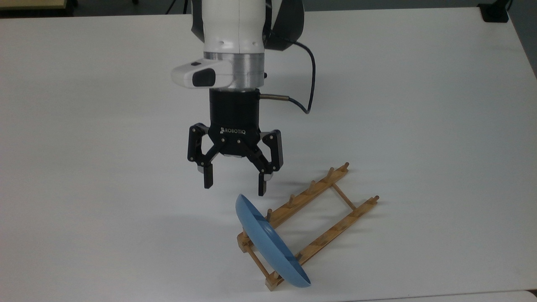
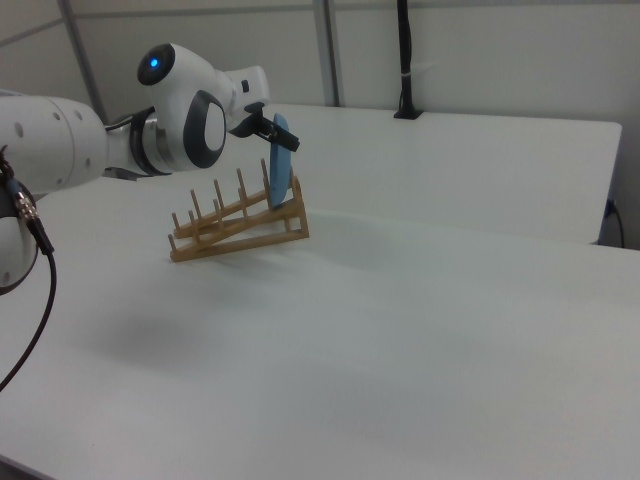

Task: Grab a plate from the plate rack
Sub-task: 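Move the open gripper down over the rim of the blue plate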

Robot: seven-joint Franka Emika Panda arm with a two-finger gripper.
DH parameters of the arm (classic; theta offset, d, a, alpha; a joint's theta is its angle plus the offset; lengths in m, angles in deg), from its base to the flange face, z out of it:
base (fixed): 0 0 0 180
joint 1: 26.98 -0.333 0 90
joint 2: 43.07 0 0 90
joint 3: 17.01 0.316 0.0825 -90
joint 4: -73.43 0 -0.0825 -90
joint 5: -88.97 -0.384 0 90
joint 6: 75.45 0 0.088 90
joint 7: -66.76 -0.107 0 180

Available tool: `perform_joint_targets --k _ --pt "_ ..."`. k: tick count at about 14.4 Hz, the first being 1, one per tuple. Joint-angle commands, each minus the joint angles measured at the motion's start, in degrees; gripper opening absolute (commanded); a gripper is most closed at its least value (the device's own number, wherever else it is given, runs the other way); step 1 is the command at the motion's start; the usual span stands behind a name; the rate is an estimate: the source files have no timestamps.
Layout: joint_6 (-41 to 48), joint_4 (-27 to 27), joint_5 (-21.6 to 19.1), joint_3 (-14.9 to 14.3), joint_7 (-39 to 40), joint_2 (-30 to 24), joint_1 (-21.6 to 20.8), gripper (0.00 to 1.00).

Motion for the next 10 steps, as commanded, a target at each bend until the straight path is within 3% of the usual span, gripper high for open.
perform_joint_targets --k 1,4,7,10 --pt "-0.6 -2.8 2.2 -0.9 -2.0 2.0 -0.7 0.91" --pt "-0.6 -3.3 2.6 -0.8 -2.0 2.2 -0.7 0.45" --pt "-0.7 -3.3 3.0 -0.8 -2.0 2.4 -1.4 0.3" --pt "-0.6 -3.1 5.8 -0.8 -2.0 2.4 -1.8 0.25"
